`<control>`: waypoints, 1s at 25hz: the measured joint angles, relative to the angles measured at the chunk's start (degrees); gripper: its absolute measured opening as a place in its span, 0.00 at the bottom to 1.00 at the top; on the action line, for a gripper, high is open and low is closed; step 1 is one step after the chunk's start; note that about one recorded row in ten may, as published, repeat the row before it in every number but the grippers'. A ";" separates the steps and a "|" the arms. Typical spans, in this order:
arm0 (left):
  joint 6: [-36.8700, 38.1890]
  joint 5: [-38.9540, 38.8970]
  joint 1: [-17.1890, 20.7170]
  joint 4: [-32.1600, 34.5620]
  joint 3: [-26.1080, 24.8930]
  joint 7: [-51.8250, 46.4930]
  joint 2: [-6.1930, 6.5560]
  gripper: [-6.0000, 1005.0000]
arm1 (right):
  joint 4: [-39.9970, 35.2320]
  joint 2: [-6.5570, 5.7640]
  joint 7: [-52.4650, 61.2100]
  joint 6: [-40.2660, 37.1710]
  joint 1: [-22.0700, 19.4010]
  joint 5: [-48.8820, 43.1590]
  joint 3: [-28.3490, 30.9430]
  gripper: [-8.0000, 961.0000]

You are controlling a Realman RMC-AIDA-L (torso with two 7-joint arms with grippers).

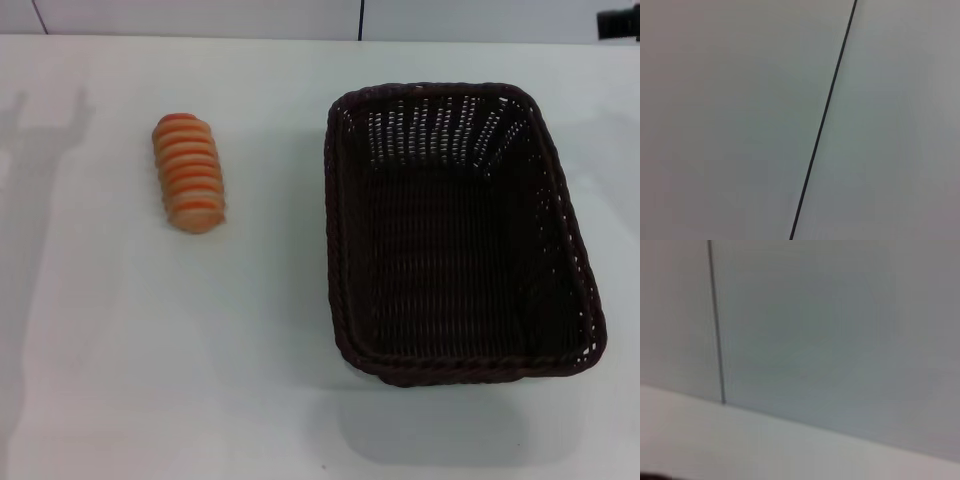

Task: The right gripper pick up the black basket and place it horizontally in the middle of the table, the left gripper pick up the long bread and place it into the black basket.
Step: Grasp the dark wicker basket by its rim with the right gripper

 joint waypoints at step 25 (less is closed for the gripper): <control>2.45 0.01 2.76 -1.16 -1.50 0.22 0.29 0.86 | -4.56 -0.05 6.89 12.98 2.15 7.48 0.13 0.85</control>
